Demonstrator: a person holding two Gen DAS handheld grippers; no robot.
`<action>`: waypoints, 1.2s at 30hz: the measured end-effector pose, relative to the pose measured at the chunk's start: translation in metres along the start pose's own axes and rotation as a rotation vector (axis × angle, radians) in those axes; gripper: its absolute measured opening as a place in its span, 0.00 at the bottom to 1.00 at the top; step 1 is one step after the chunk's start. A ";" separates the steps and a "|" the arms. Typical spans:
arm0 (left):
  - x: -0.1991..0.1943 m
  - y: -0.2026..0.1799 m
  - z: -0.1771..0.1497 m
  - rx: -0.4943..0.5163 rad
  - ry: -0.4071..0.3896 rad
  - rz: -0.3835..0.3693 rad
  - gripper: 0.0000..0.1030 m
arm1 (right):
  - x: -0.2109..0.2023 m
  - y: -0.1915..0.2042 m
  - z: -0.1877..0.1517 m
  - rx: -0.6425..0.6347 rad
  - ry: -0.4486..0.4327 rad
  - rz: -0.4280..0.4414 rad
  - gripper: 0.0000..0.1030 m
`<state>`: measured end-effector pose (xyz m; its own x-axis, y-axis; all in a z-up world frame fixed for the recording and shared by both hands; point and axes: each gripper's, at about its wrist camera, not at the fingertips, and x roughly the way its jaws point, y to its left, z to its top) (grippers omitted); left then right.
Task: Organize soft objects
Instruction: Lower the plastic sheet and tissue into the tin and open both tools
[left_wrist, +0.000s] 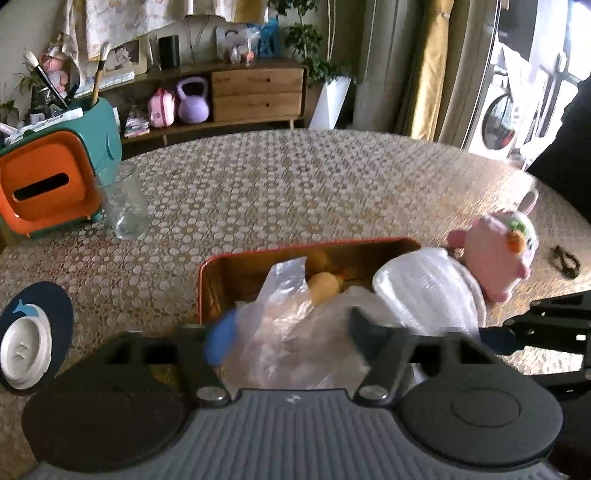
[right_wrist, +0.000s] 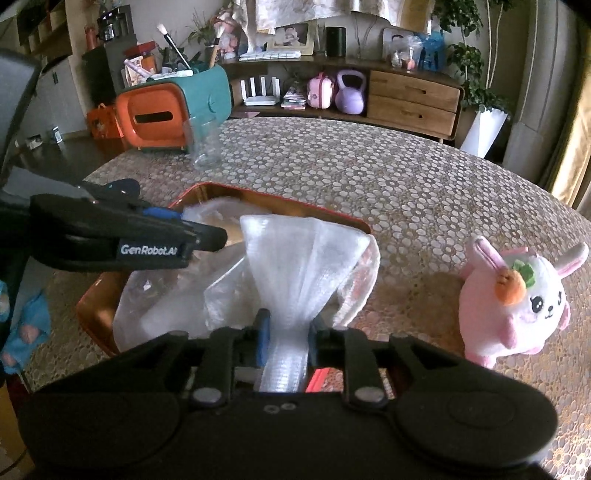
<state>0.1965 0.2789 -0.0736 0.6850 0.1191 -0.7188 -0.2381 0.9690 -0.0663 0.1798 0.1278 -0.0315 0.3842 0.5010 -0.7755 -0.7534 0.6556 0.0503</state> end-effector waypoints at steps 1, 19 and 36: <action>-0.001 0.000 0.001 -0.004 -0.004 -0.001 0.72 | -0.001 0.000 0.000 -0.001 -0.003 0.000 0.22; -0.047 -0.005 0.013 0.011 -0.082 0.031 0.80 | -0.050 -0.005 0.003 0.010 -0.133 0.035 0.72; -0.086 -0.012 0.014 -0.051 -0.118 -0.066 0.84 | -0.136 -0.044 -0.020 0.066 -0.229 0.042 0.79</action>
<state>0.1499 0.2599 -0.0011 0.7757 0.0832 -0.6256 -0.2227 0.9636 -0.1480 0.1493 0.0194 0.0592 0.4697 0.6389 -0.6092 -0.7380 0.6629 0.1263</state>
